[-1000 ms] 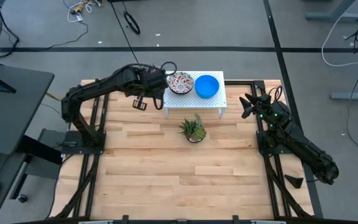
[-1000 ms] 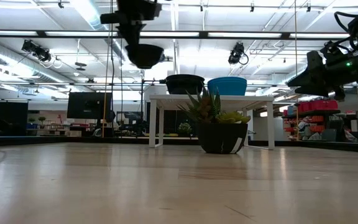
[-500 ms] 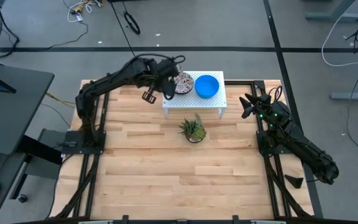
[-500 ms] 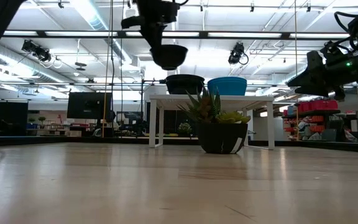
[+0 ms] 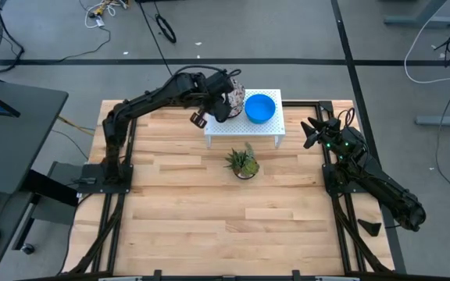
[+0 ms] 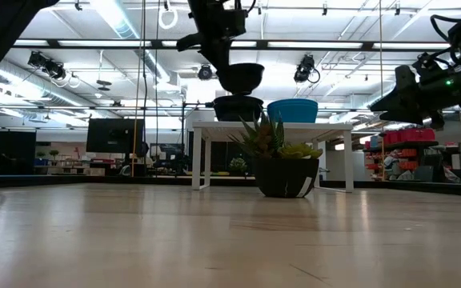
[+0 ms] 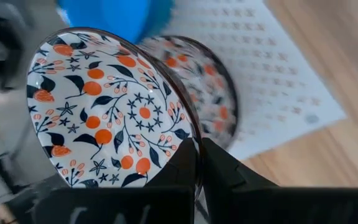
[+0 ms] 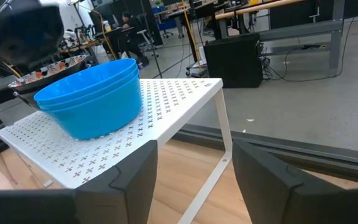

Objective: Pick & Place Mini bowls
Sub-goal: Stack the white patterned bowl on the white patterned bowl on the shelf

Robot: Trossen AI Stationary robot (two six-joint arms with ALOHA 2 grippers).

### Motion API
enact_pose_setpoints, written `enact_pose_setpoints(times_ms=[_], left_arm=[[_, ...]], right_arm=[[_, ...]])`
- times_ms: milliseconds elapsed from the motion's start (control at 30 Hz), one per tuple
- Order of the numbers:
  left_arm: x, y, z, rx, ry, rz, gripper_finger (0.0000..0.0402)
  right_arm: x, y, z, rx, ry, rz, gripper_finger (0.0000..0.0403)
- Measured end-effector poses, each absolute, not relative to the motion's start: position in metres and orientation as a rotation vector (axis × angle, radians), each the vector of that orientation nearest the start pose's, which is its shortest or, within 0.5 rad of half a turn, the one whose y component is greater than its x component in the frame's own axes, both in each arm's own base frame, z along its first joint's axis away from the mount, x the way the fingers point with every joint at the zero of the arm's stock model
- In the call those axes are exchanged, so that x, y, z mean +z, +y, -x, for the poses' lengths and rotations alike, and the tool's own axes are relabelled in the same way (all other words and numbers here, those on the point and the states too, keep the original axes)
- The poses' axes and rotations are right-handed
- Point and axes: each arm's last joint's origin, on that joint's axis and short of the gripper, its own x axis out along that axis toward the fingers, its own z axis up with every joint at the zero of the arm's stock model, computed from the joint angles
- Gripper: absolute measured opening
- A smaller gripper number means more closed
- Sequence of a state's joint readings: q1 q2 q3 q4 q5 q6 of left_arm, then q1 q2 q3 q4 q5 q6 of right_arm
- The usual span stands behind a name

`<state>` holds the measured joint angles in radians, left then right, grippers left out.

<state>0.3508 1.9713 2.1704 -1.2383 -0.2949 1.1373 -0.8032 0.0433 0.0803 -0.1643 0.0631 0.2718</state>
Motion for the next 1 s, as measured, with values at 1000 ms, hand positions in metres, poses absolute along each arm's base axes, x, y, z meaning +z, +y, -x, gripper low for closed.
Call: enact_pose_setpoints(times_ms=[1000], left_arm=[[0.332,0.154,-0.393,0.016,1.385,-0.805,0.0074]], right_arm=[[0.172,-0.069,-0.064,-0.877,0.005,-0.302,0.0210]])
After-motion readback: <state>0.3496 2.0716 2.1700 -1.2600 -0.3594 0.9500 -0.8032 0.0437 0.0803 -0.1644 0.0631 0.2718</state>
